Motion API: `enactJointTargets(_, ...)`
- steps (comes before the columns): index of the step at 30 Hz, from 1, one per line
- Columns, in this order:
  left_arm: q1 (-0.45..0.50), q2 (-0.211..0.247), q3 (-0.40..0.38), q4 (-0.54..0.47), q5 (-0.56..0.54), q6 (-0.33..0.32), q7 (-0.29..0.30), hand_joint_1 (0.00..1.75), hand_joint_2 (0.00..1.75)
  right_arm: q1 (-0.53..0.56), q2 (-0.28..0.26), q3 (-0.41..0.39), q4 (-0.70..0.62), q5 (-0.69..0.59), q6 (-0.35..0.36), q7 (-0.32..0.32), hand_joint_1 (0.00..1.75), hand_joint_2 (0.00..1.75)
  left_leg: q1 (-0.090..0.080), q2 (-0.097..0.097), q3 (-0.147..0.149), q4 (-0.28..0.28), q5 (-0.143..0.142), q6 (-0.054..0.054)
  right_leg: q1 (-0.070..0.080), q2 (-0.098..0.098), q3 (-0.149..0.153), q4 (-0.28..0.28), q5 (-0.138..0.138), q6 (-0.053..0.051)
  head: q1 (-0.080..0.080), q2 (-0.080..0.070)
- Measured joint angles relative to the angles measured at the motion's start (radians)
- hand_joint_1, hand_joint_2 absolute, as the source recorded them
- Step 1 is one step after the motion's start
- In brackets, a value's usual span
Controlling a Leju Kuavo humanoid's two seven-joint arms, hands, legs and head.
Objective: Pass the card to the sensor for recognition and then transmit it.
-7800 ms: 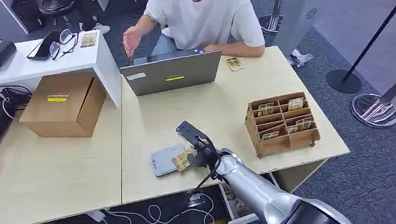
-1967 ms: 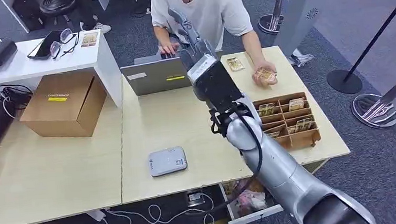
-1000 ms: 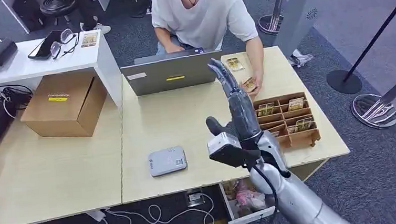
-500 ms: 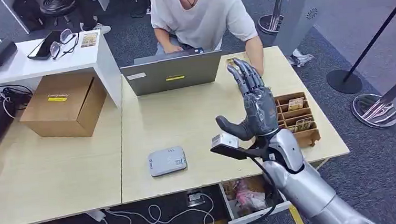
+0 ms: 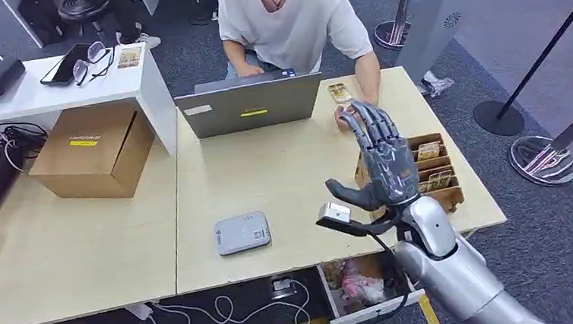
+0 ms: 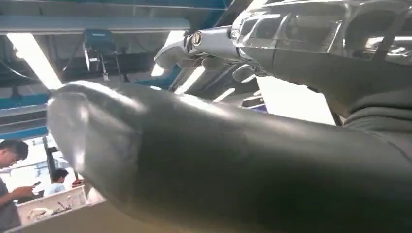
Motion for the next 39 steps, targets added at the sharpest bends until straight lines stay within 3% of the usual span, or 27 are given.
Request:
enactJointTargets(8, 0.000, 0.001, 0.000, 0.000, -0.001, 0.005, -0.012, 0.00, 0.00, 0.023, -0.040, -0.021, 0.010, 0.008, 0.011, 0.004, 0.00, 0.00, 0.000, 0.000, 0.000, 0.000, 0.000, 0.000, 0.000, 0.000, 0.000, -0.001, 0.000, 0.000, 0.000, 0.000)
enactJointTargets(15, 0.000, -0.016, 0.000, 0.000, 0.001, 0.040, -0.031, 0.00, 0.00, 0.107, -0.088, -0.046, 0.008, 0.007, 0.002, 0.023, 0.00, 0.00, 0.000, -0.001, 0.000, 0.000, -0.001, 0.001, 0.000, 0.000, 0.000, -0.001, 0.000, 0.000, 0.000, 0.000)
enactJointTargets(24, 0.000, -0.018, 0.001, 0.000, 0.002, 0.034, -0.031, 0.00, 0.00, 0.168, -0.109, -0.053, -0.011, 0.015, 0.003, 0.026, 0.00, 0.00, 0.000, 0.000, 0.000, 0.000, -0.001, 0.001, 0.000, 0.000, 0.000, -0.001, -0.001, 0.001, 0.000, 0.000)
enactJointTargets(25, 0.000, -0.018, 0.002, 0.000, 0.002, 0.033, -0.031, 0.00, 0.00, 0.171, -0.109, -0.053, -0.011, 0.016, 0.003, 0.026, 0.00, 1.75, 0.000, 0.000, 0.000, 0.000, -0.001, 0.001, 0.000, 0.000, 0.000, -0.001, -0.001, 0.001, 0.000, 0.000)
enactJointTargets(39, 0.001, -0.016, 0.006, 0.000, 0.003, 0.021, -0.031, 0.00, 0.00, 0.163, -0.111, -0.051, -0.012, 0.021, 0.038, 0.024, 0.00, 1.75, 0.000, 0.000, -0.001, 0.000, -0.001, 0.001, 0.000, -0.001, 0.000, -0.001, -0.001, 0.001, 0.000, 0.000)
